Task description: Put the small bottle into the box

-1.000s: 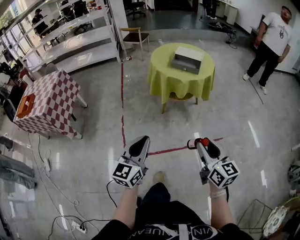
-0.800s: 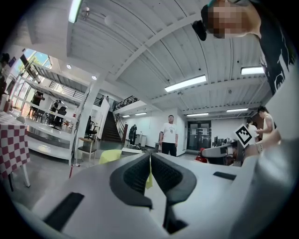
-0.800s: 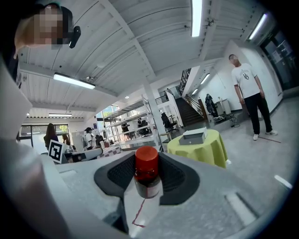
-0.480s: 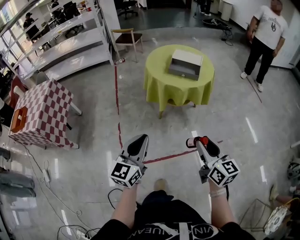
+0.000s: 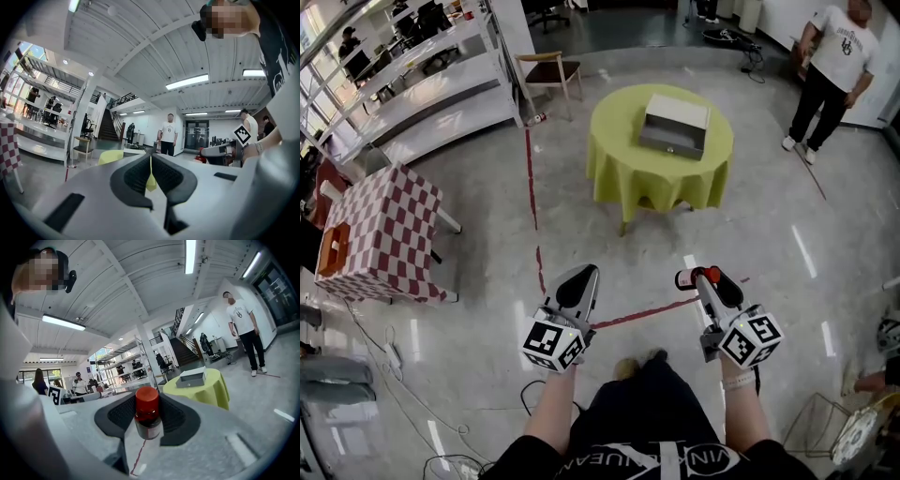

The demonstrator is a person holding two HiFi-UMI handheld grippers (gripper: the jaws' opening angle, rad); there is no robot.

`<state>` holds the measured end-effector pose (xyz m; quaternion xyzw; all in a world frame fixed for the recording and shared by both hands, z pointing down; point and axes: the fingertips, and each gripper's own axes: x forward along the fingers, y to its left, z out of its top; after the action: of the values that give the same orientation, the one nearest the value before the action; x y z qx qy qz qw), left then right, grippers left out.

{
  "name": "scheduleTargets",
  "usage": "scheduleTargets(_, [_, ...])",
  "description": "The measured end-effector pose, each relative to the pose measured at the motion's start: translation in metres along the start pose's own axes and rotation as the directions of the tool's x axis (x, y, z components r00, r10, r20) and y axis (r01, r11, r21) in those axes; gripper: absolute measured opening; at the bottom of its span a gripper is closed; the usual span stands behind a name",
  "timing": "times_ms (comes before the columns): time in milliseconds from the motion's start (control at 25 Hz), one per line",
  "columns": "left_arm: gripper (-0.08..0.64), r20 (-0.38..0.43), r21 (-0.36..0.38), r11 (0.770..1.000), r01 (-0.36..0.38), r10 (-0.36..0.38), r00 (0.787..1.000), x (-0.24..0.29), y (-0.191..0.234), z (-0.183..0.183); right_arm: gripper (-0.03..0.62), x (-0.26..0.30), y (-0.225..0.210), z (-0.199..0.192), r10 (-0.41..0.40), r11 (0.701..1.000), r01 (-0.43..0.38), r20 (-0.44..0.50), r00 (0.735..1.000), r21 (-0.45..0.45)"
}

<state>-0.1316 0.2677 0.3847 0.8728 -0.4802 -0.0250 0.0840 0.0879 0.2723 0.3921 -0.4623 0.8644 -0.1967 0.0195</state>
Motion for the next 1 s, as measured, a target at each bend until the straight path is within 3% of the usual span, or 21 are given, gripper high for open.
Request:
scheduleTargets(440, [0.014,-0.008,-0.012,0.999,-0.03,0.029,1.0,0.015,0.023,-0.005,0.147,0.035,-0.013,0.006,0.02,1.0,-0.02,0.006,1.0,0.016])
scheduleTargets(1000, [0.014,0.007,0.001,1.0,-0.028,0.028,1.0,0.096,0.061,0.013,0.147,0.111,-0.052,0.038,0.058,0.998,-0.058,0.01,0.998,0.007])
